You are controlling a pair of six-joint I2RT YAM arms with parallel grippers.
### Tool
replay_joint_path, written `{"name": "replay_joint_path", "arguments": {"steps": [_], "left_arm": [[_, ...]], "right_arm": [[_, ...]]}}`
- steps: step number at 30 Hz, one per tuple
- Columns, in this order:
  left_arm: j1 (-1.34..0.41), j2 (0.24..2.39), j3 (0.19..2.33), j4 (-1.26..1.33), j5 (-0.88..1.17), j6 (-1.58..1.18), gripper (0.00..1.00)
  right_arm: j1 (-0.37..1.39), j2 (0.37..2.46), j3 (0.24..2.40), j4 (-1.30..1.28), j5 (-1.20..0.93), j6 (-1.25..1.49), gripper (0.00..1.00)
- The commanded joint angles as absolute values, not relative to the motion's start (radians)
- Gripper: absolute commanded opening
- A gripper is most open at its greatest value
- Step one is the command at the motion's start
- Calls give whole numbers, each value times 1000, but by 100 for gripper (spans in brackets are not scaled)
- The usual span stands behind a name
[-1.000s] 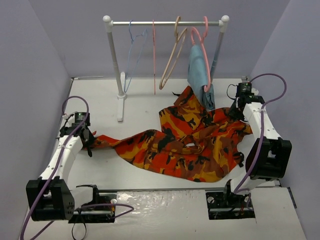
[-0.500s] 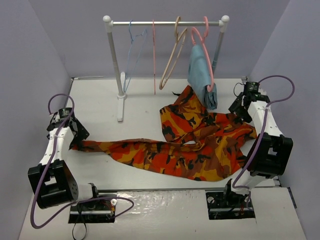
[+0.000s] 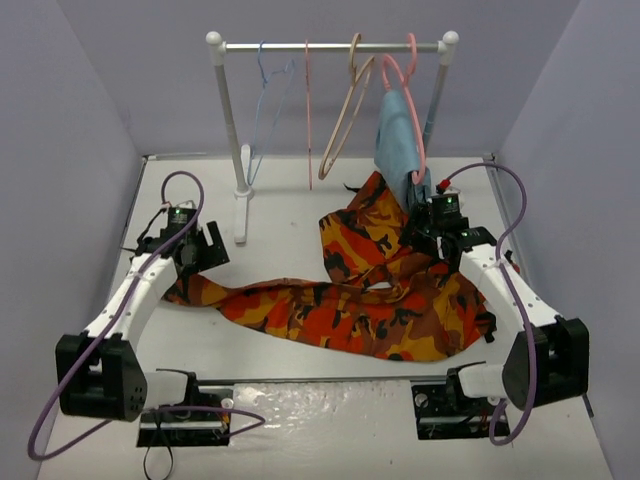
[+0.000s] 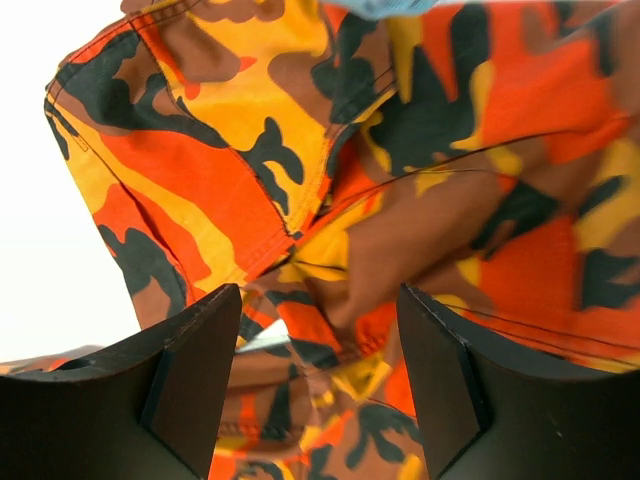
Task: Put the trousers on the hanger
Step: Move the trousers to the center of the board
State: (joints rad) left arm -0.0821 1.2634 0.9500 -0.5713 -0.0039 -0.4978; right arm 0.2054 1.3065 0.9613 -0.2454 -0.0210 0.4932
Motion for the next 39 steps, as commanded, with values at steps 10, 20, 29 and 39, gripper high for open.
{"name": "replay_joint_path", "arguments": {"steps": [10,20,29,39], "left_arm": [[-190,1283,1028,-569,-22,-489,80],[-190,1233,1012,-611,-31,-480,80],[-189,1178,1054,-659,-53,-482,80],[-167,1059,1034,-713,-146,-534,80]], "right_arm": [[227,1528,936,163,109,598,57],[241,1656,975,218,139,587,34],[545,1550,1053,219,152,361,0],[1019,1849,1375,126,7,92,9]]}}
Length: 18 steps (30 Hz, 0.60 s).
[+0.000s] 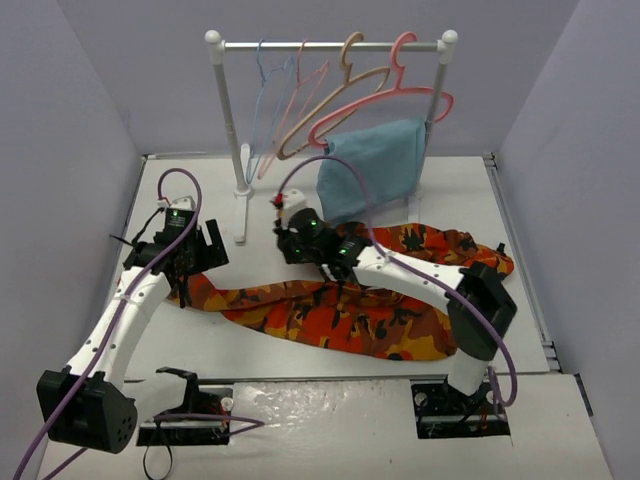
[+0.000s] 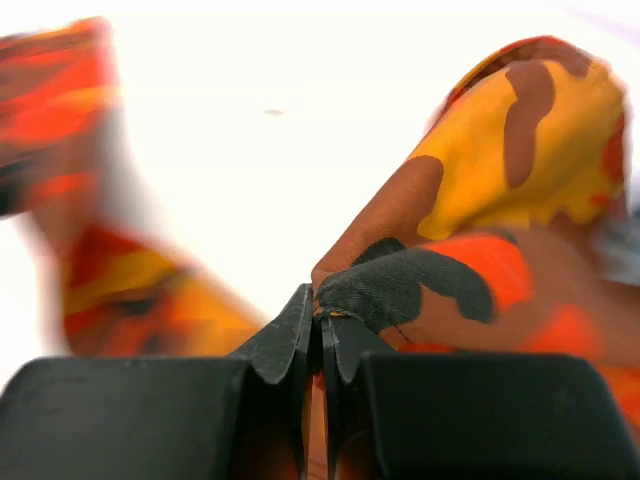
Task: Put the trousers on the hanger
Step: Move the trousers to the center of the board
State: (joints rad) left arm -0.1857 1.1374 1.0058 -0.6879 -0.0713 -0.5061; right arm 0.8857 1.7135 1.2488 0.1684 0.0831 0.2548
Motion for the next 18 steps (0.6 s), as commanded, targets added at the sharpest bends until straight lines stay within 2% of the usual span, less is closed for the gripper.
{"name": "replay_joint_path", "arguments": {"steps": [1,3,5,8,11,18], "left_arm": [[-163,1051,1026,-715,-152,-536,80],[-160,1039,1013,-715,-152,-535,80],[-158,1040,1003,-704,-124,-524,80],[-160,1051,989,-635,-41,-502,80],[-168,1093,994,-564,61,-481,80],[-250,1305,1049,-451,135,-522,80]], "right_arm": [[1037,1875,1399,110,-13,81,13],[1045,1890,1413,98,-52,76,23],[1043,1871,1402,95,-39,73,45],[1028,1804,1355,87,6,71,67],[960,1702,1292,80,44,108,73],[726,1454,1063,42,114,272,72]]}}
